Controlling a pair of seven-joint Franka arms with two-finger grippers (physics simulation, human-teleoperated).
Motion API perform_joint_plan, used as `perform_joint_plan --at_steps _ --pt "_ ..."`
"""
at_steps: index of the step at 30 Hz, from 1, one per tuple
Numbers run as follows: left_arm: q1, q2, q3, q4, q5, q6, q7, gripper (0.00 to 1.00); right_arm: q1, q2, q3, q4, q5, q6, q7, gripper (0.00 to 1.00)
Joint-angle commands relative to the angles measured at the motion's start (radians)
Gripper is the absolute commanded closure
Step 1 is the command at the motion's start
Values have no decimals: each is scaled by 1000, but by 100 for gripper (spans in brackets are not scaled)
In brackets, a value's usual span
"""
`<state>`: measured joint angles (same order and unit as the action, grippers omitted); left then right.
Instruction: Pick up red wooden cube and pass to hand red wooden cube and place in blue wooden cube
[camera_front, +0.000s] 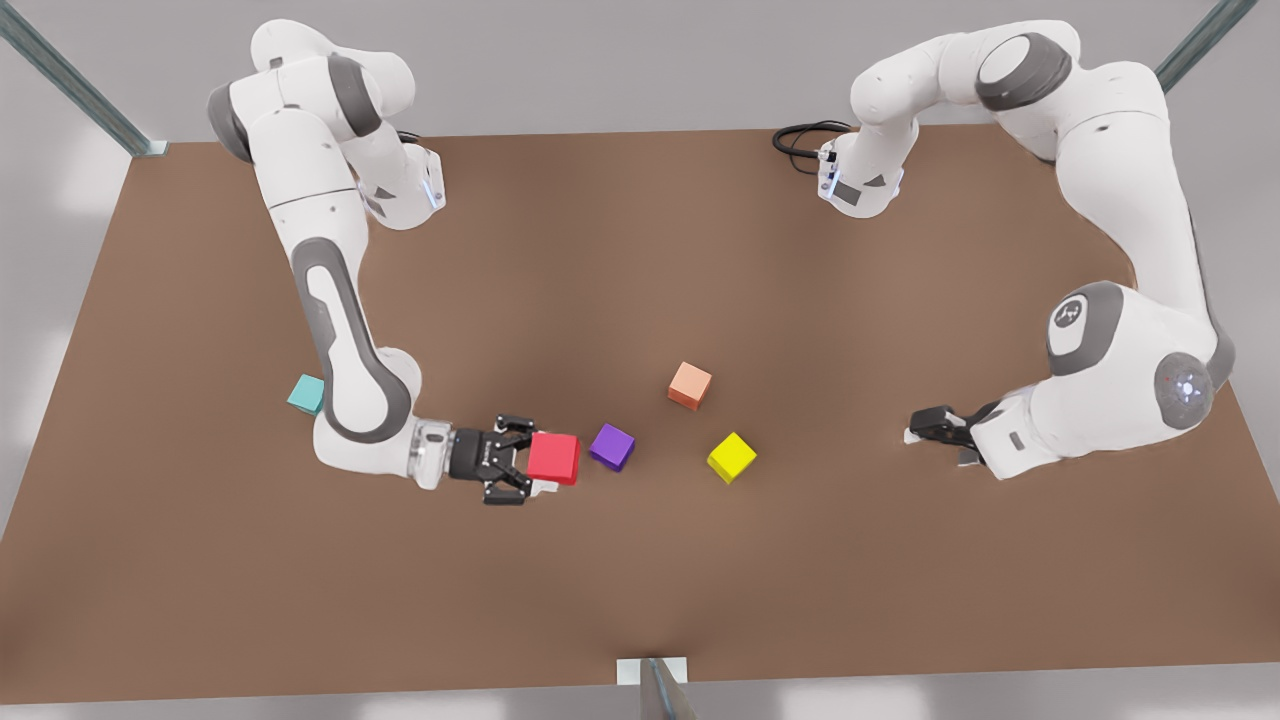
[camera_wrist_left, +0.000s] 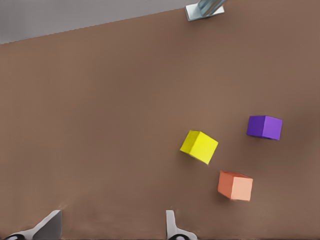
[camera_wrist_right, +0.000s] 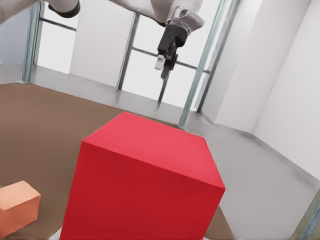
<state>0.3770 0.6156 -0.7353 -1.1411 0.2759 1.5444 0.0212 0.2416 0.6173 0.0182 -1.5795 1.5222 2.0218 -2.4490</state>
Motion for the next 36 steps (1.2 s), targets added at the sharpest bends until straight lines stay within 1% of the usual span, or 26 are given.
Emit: perform_joint_plan --at_steps 1,2,3,5,6,7,9,10,11,13,16,18,23,25,27,31,35,36 --pt "-263 -265 452 -194 -163 -77 -69 0 -24 -14 -1 -1 -198 -32 239 30" --pt "-500 -367 729 -325 -245 8 -21 0 -44 -19 -7 1 -295 -40 271 30" --pt "-498 -330 729 -269 -245 -23 -18 0 -68 -30 -7 1 -382 -55 288 30" --pt "-490 -310 729 -267 -250 -20 -18 0 -116 -67 -20 -1 -589 -107 380 30" --pt "-492 -307 729 -266 -256 -18 -18 0 -123 -77 -35 -1 -655 -115 398 30" --pt "-495 -280 726 -266 -303 -17 -21 0 -124 -86 -72 1 -717 -147 404 30" --pt "-520 -284 725 -266 -323 -27 -21 0 -124 -113 -127 3 -813 -199 406 30" --pt "-514 -284 726 -266 -327 -53 -6 0 -124 -143 -168 9 -902 -267 441 30" --pt "-513 -283 726 -266 -325 -52 51 0 -124 -159 -199 33 -1011 -290 441 30" --pt "-513 -272 726 -266 -319 -23 51 0 -124 -166 -262 76 -1140 -339 438 30" --pt "-494 -255 726 -266 -357 -18 51 0 -122 -185 -285 76 -1332 -337 430 29" --pt "-492 -254 726 -266 -357 -15 51 0 -120 -177 -293 67 -1393 -316 430 29" --pt "-487 -238 726 -269 -354 5 55 0 -122 -175 -296 -25 -1418 -158 438 29" --pt "-486 -237 726 -269 -354 8 55 0 -117 -206 -297 -106 -1421 -94 438 29" --pt "-484 -229 726 -269 -354 8 57 0 -116 -266 -299 -229 -1421 0 438 29" --pt "-483 -224 726 -269 -354 7 55 0 -122 -366 -299 -421 -1452 120 438 28" --pt "-483 -224 726 -272 -354 5 57 0 -127 -380 -300 -502 -1491 238 427 27" --pt "-483 -224 726 -272 -356 5 57 0 -134 -387 -299 -540 -1510 293 423 27"
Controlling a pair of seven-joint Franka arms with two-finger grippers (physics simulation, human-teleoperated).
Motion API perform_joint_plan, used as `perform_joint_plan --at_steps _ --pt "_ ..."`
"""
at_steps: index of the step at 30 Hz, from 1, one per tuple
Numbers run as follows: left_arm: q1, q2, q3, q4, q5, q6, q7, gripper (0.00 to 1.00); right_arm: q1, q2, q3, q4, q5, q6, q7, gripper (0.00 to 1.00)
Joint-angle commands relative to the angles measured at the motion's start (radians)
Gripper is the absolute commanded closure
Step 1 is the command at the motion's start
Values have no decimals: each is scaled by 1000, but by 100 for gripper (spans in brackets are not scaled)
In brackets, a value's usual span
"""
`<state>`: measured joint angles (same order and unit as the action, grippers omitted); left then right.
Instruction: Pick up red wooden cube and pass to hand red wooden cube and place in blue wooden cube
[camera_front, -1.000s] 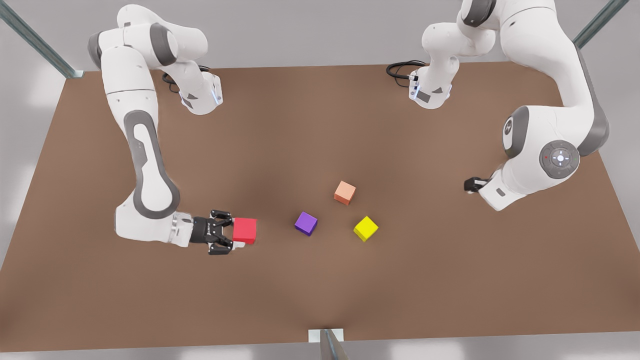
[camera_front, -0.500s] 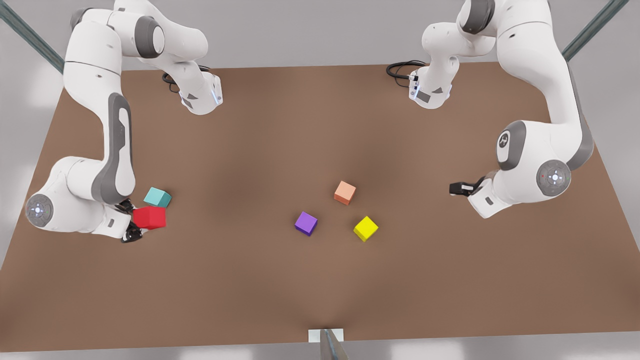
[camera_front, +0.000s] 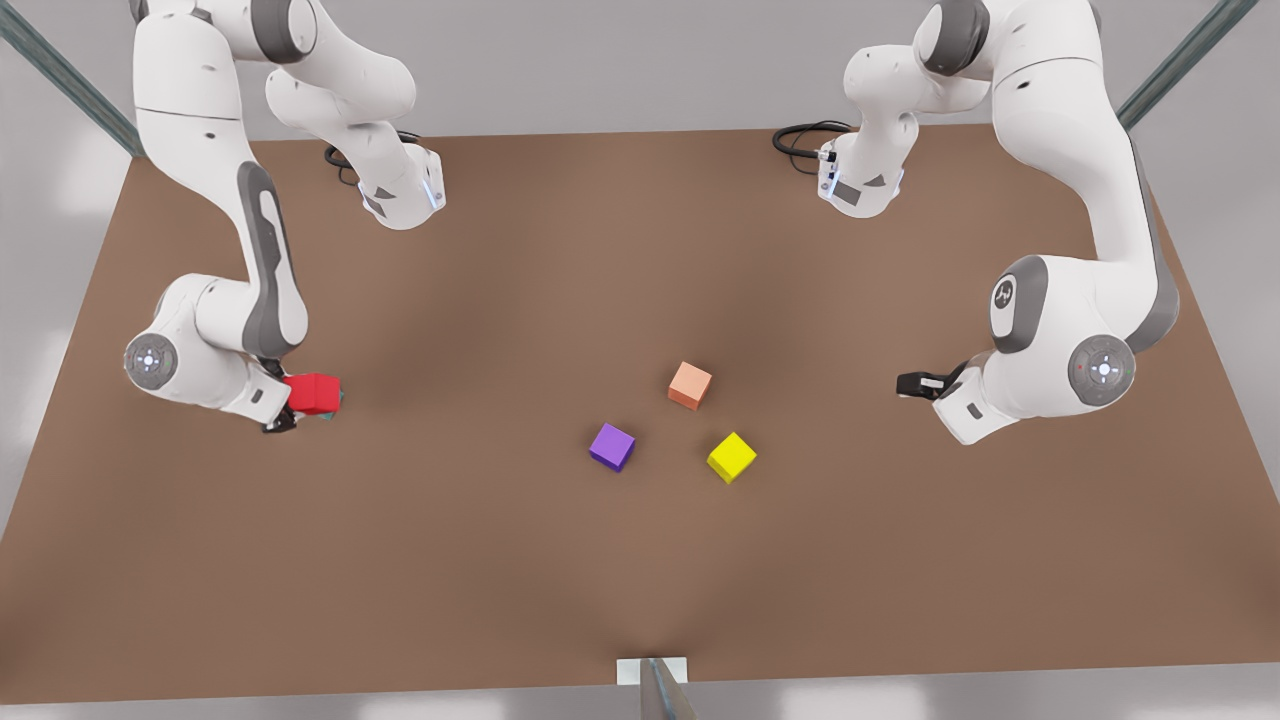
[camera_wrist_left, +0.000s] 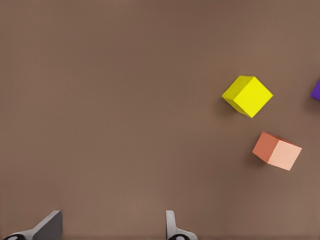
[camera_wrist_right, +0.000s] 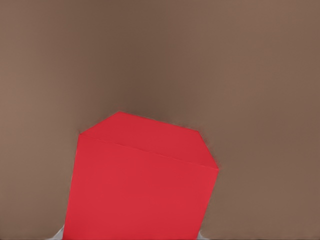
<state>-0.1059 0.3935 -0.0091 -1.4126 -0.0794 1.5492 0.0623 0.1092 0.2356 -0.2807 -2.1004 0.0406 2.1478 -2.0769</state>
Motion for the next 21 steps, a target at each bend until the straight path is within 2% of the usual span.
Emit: perform_joint_plan --at_steps 1,6,20,21 --pt "0 -2 0 1 0 0 16 0 -9 -4 -2 -29 -48 184 44 27" --pt "3 1 1 1 0 2 16 0 -62 4 0 -43 -81 208 -35 26" --pt "3 13 1 0 -2 -1 14 0 -72 13 0 -125 -79 236 -32 26" --pt "3 13 1 0 0 -3 13 0 -72 11 0 -130 -79 234 -29 0"
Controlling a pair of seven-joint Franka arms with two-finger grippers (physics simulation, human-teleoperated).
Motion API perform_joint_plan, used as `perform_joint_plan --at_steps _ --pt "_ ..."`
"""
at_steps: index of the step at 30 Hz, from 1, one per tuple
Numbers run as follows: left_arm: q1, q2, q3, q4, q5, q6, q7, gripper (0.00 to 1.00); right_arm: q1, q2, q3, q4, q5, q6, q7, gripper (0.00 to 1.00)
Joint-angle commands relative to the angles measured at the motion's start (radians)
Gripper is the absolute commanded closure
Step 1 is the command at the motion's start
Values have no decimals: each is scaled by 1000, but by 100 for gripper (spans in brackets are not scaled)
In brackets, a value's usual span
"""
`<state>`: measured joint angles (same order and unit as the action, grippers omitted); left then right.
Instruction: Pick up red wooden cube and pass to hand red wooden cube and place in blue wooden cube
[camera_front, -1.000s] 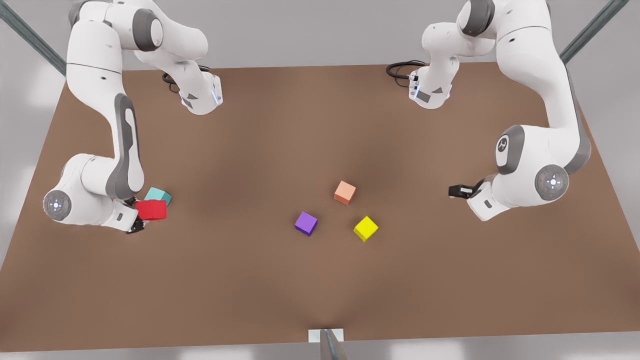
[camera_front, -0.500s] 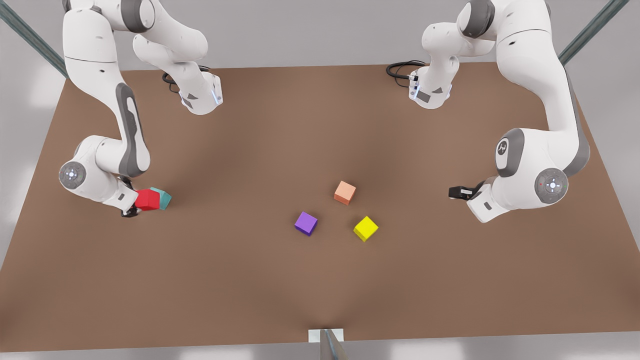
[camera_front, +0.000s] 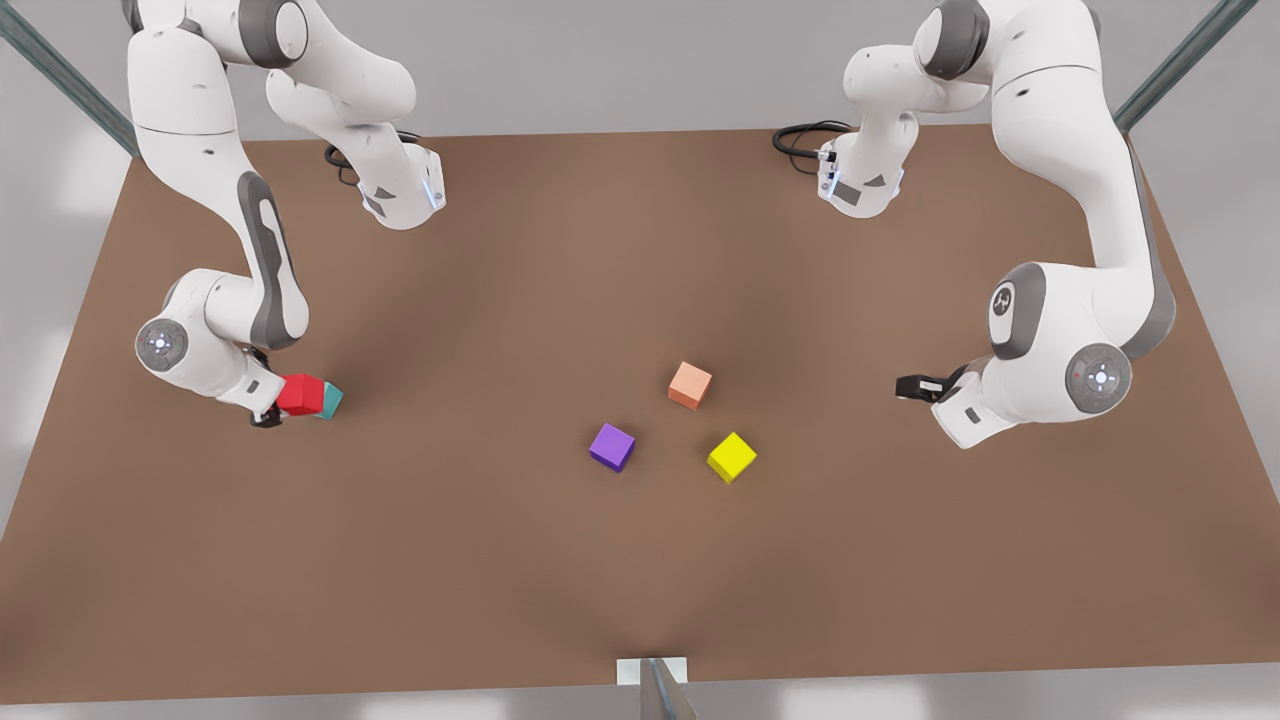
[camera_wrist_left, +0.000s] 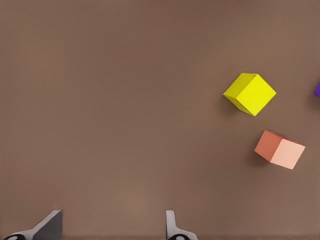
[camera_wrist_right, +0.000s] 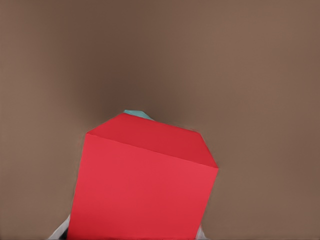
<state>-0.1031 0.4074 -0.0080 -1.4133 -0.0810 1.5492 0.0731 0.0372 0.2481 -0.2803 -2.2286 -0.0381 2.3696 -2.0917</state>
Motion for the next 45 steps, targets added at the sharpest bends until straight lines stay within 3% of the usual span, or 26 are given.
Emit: perform_joint_plan --at_steps 1,13,19,22,23,26,29,30,32,35,36,37,38,41,45 --pt "-1 -1 0 0 1 -4 1 0 1 -1 0 -2 0 13 -14 0" --pt "-1 4 -1 0 0 -3 -1 0 1 -20 1 0 1 -41 -17 0" --pt "-3 2 -1 0 0 -3 -4 0 3 -96 0 26 4 -194 -11 0" --pt "-4 2 -1 0 0 -1 -4 0 10 -116 4 131 4 -322 25 0" --pt "-4 4 -1 0 0 0 -4 0 9 -115 6 171 9 -349 117 0" --pt "-3 2 -1 2 3 2 -3 0 10 -81 7 334 43 -564 959 0" --pt "-4 -41 -3 4 40 -47 -3 0 62 193 13 660 72 -725 1709 0" --pt "-9 -58 -4 4 40 -74 -6 0 67 243 12 734 222 -736 1924 0" --pt "-7 -56 -3 4 49 -69 -6 0 90 255 10 875 210 -791 1992 0" --pt "-6 -67 -4 4 79 -83 -4 0 142 226 10 1043 161 -1095 2115 0" --pt "-12 -79 -6 4 92 -112 -3 0 125 146 35 1040 118 -1155 2181 0" --pt "-9 -81 -6 5 89 -156 1 0 48 70 189 1011 20 -1170 2257 0" --pt "-9 -91 -26 10 93 -155 -6 0 -5 -36 285 937 -25 -1167 2299 0" --pt "13 -113 -20 5 89 -158 -4 0 -39 -159 286 796 -9 -1129 2296 0" --pt "14 -107 -21 -1 87 -162 -6 0 -49 -179 282 751 7 -1098 2280 0"
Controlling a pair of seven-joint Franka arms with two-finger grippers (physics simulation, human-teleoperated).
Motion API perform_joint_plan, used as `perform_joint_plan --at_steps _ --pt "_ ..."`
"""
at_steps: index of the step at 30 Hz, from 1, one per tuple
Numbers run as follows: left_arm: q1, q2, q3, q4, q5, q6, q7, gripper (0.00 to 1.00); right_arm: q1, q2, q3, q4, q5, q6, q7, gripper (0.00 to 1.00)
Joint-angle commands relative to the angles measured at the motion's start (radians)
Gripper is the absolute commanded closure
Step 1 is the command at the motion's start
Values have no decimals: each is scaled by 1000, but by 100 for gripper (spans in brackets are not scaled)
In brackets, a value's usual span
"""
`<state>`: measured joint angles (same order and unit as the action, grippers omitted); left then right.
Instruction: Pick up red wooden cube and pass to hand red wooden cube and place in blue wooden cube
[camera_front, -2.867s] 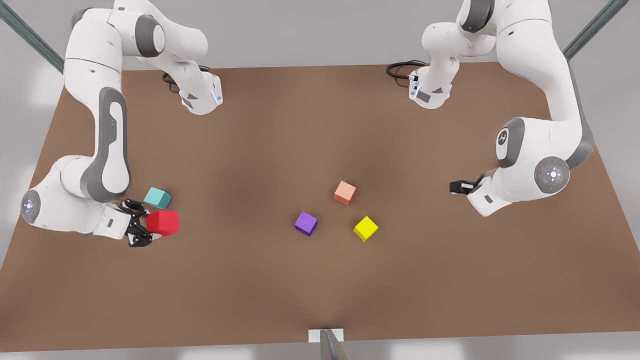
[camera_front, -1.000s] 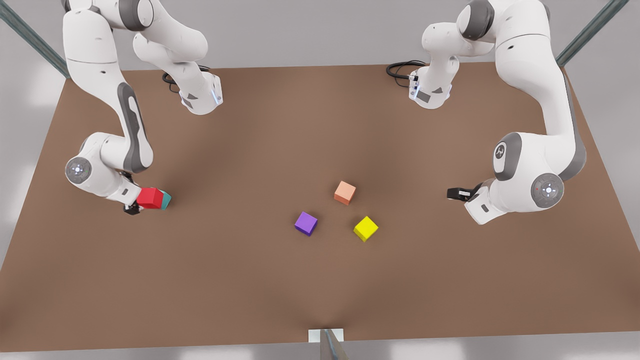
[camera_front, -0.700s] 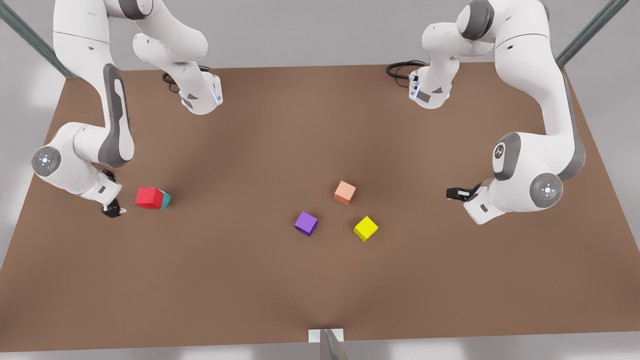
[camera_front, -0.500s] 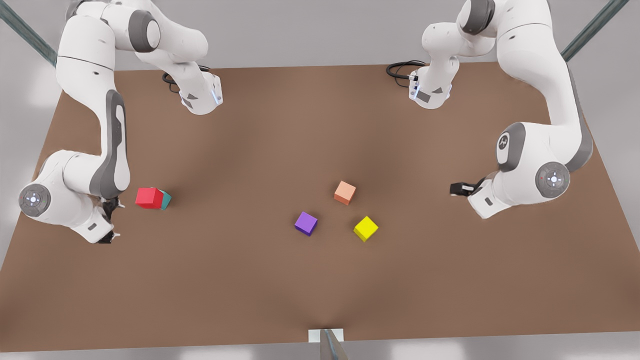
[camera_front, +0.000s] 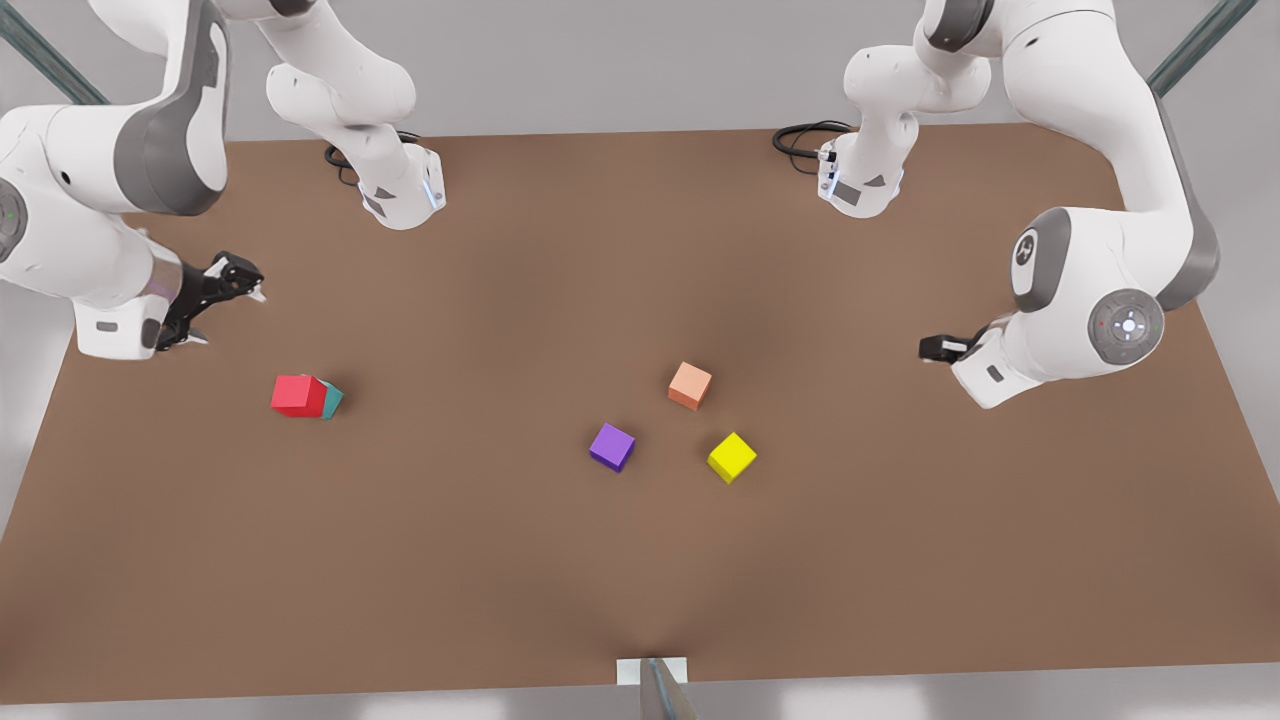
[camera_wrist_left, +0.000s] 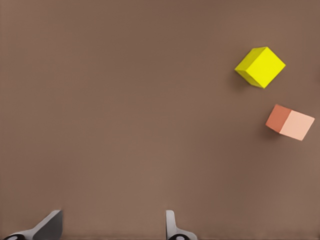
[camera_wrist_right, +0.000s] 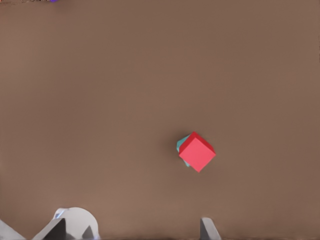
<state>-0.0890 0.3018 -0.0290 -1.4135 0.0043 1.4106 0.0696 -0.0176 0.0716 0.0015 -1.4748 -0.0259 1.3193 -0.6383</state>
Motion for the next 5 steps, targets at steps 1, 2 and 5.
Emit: perform_joint_plan --at_steps 1,2,5 --pt "0 2 0 -1 2 -24 -2 0 5 -6 0 -16 -6 -16 827 0" --pt "0 2 0 -1 2 -24 -2 0 5 -6 0 -24 -9 0 828 0" --pt "0 2 0 -2 3 -24 -1 0 5 -3 0 -28 -15 18 829 0"
